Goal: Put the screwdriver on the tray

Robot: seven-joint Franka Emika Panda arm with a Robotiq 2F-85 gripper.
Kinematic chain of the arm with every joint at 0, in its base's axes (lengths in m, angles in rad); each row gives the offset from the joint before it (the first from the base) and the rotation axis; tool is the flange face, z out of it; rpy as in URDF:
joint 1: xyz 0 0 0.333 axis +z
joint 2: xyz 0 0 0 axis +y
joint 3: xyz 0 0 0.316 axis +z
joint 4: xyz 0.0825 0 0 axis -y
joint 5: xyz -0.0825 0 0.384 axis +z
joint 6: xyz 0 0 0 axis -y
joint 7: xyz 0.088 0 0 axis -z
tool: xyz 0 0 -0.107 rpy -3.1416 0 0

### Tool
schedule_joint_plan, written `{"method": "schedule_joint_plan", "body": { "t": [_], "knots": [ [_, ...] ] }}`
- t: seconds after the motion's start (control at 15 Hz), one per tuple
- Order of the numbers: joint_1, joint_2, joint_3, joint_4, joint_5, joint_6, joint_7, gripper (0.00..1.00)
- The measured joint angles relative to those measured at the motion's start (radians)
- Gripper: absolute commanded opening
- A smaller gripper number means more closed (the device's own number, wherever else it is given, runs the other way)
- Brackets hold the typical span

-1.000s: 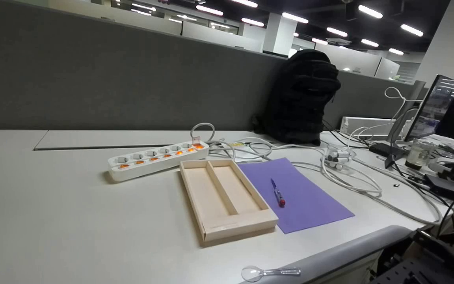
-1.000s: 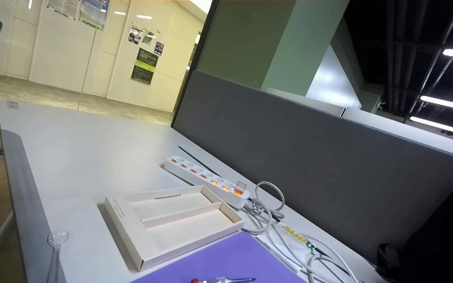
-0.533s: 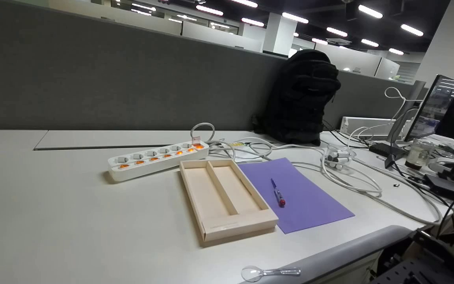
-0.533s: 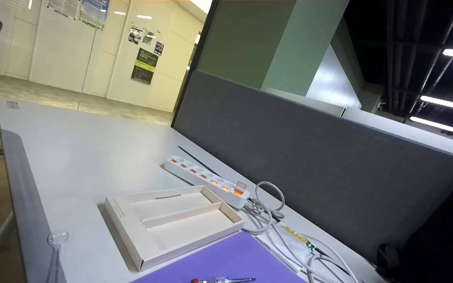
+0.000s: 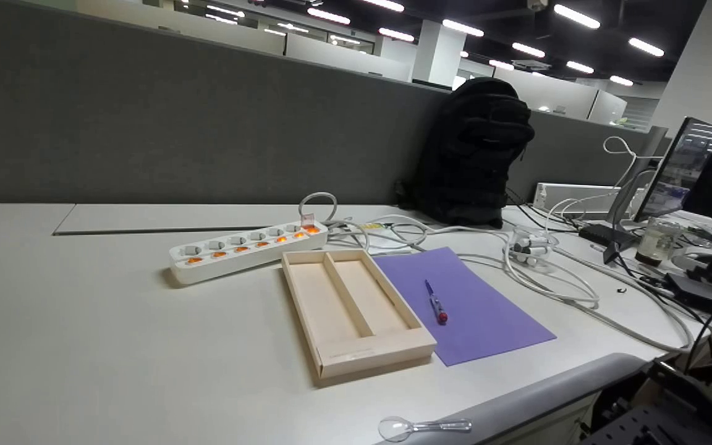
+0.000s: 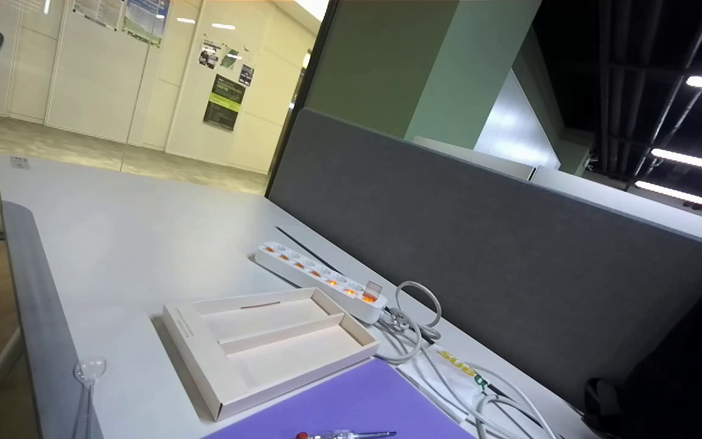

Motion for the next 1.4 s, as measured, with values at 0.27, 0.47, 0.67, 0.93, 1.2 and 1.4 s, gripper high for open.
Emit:
{"method": "schedule_joint_plan", "body": {
  "t": [0.27, 0.47, 0.67, 0.93, 1.2, 1.4],
  "knots": [
    [0.000, 0.052, -0.027, -0.049, 0.006, 0.128, 0.020, 1.00],
    [-0.003, 0.109, -0.057, -0.094, 0.026, 0.282, 0.041, 1.00],
    [-0.003, 0.178, -0.088, -0.134, 0.093, 0.419, 0.041, 1.00],
    [-0.003, 0.276, -0.102, -0.174, 0.172, 0.611, 0.041, 1.00],
    [-0.003, 0.354, -0.105, -0.198, 0.196, 0.699, 0.038, 1.00],
    [-0.002, 0.344, -0.105, -0.197, 0.196, 0.699, 0.037, 1.00]
  ]
}}
